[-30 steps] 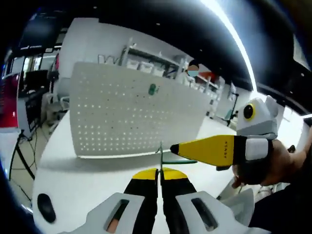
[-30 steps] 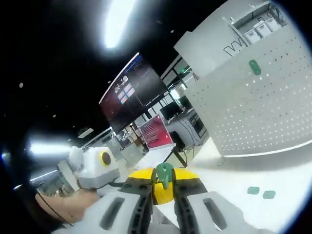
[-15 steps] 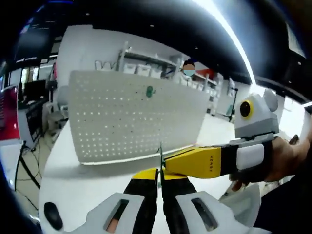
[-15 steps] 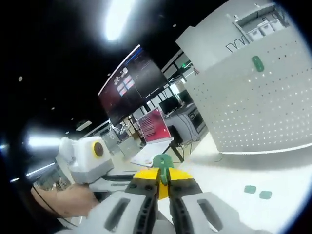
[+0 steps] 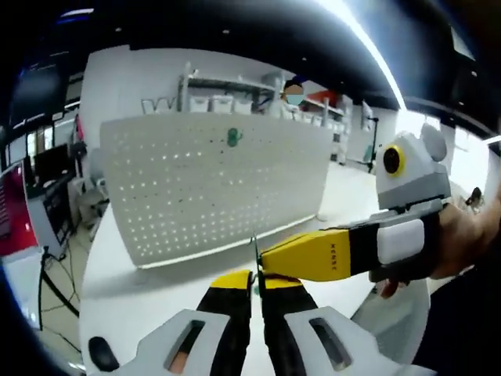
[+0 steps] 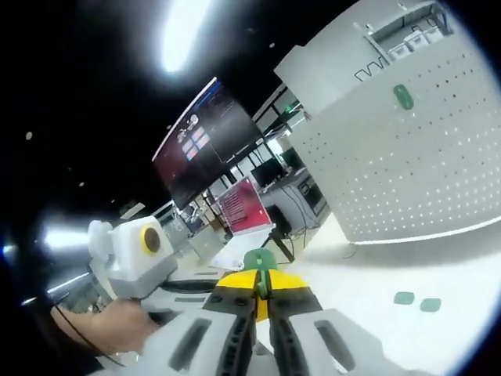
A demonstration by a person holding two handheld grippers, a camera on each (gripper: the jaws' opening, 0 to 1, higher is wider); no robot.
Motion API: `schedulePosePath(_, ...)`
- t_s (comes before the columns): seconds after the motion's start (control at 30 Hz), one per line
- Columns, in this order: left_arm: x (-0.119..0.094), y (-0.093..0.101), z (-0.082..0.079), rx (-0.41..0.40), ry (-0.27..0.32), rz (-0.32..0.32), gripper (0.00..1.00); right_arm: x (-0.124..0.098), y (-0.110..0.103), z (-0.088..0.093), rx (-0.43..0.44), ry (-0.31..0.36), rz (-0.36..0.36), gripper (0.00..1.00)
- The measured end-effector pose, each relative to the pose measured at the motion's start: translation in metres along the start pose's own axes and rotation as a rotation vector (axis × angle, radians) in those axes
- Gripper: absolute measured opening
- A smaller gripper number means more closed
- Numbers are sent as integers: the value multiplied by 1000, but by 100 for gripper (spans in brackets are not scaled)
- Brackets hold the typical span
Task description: Insert the hook assembly into the mounting plate slot until the hook locks in place.
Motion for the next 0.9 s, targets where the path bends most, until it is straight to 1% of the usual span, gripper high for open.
schedulePosePath(0.03, 0, 0, 1, -10, -1, 0, 4, 0, 0, 0, -22, -6, 6, 0)
schedulePosePath(0.07, 0, 0, 2, -54, -8, 6, 3, 1, 0, 1, -40, -14, 6, 0)
schedulePosePath(0.1, 0, 0, 2, -72, -12, 8, 3, 1, -1, 1, -48, -18, 3, 0)
schedulePosePath(0.13, 0, 0, 2, -73, -12, 10, 3, 1, -1, 2, -44, -17, 4, 0)
schedulePosePath(0.2, -1, -1, 3, -57, -11, 10, 4, 1, -4, 4, -42, -12, 3, 0)
schedulePosePath(0.23, -1, -1, 3, -47, -12, 10, 4, 1, -5, 4, -61, -8, 3, 0)
schedulePosePath(0.33, -1, 0, 4, -32, -12, 2, 6, -1, -6, 1, -69, 9, 1, 0)
schedulePosePath(0.37, -2, -1, 6, -21, -20, -4, 8, -1, -6, 0, -75, 15, 3, 0)
schedulePosePath(0.4, -2, -1, 8, -16, -21, -3, 13, -2, -5, -2, -81, 22, 7, 0)
schedulePosePath(0.43, -2, -3, 10, -25, -20, 1, 15, -3, -4, -4, -82, 24, 9, 0)
schedulePosePath(0.47, -3, -2, 10, -28, -4, 18, 17, -3, -2, -6, -84, 26, 14, 0)
schedulePosePath(0.5, -3, -1, 9, -4, 13, 34, 19, -4, 0, -7, -86, 27, 19, 0)
schedulePosePath(0.53, -4, -1, 9, 10, 7, 27, 21, -6, 2, -9, -92, 30, 26, 0)
schedulePosePath(0.57, -4, -1, 10, 32, 2, 31, 27, -7, 3, -10, -99, 35, 32, 0)
schedulePosePath(0.63, -4, -1, 10, 7, 11, 44, 40, -10, 4, -15, -114, 54, 42, 0)
schedulePosePath(0.67, -4, -1, 9, -19, 23, 53, 49, -10, 1, -18, -123, 64, 34, 0)
schedulePosePath(0.7, -4, -1, 9, -31, 37, 62, 54, -9, 0, -20, -142, 65, 35, 0)
schedulePosePath(0.77, -6, 2, 7, -60, 38, 78, 59, -8, -1, -22, -191, 70, 48, 0)
schedulePosePath(0.8, -6, 2, 7, -67, 43, 85, 62, -8, -2, -22, -200, 71, 47, 0)
schedulePosePath(0.87, -7, 5, 5, -61, 44, 84, 72, -6, -4, -23, -223, 71, 48, 0)
schedulePosePath(0.9, -7, 7, 4, -52, 43, 88, 75, -5, -4, -23, -251, 68, 49, 0)
Point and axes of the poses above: the point that each gripper's makers call its tool centre point, and the gripper's own axes: x roughly forward along the fingers, y roughly to its right, z roughly out of its underside, the point moved 7 cm from there along -x, roughly backward along the fingers, and after that the axes turned 12 degrees about x, right-handed, at the moved point
